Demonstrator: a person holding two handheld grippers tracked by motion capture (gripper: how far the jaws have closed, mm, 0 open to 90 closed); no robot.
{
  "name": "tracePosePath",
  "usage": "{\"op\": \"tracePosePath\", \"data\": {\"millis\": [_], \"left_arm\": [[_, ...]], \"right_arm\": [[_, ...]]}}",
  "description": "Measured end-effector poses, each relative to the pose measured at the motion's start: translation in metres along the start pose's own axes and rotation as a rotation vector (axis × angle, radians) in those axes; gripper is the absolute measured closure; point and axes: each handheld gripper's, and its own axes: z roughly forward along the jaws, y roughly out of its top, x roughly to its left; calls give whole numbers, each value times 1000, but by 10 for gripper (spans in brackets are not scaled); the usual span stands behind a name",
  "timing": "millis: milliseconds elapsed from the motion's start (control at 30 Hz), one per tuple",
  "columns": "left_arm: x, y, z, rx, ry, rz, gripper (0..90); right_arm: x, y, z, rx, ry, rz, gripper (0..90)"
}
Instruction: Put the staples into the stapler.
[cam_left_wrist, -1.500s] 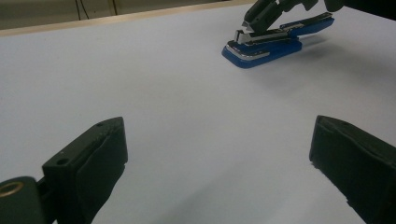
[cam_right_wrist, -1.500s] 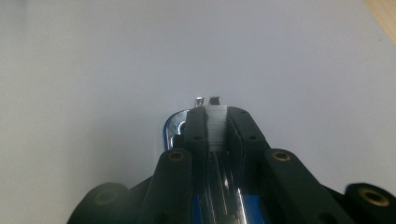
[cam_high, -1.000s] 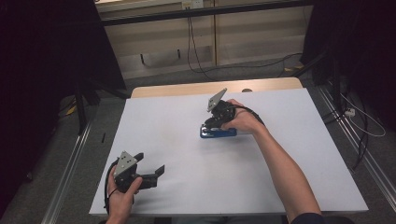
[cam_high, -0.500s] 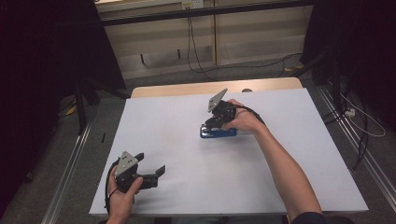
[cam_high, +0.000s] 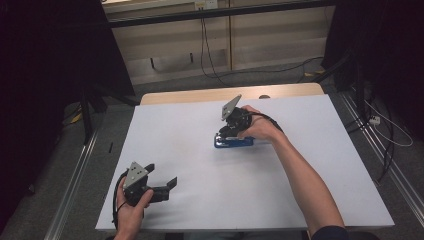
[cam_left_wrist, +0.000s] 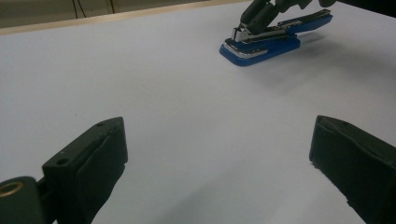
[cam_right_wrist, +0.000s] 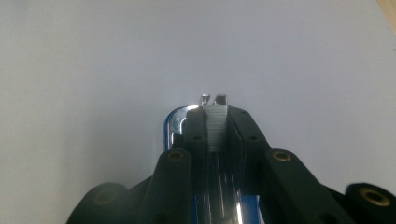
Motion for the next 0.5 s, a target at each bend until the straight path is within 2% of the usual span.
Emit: {"op": "tracePosePath", "data": {"millis": [267, 500], "left_arm": [[1, 0, -1, 5, -1, 5, 45], [0, 0, 0, 4, -3, 5, 45]], "right_arm": [[0, 2, 3, -15, 0, -7, 790], [0, 2, 4, -5, -3, -1, 770]]}}
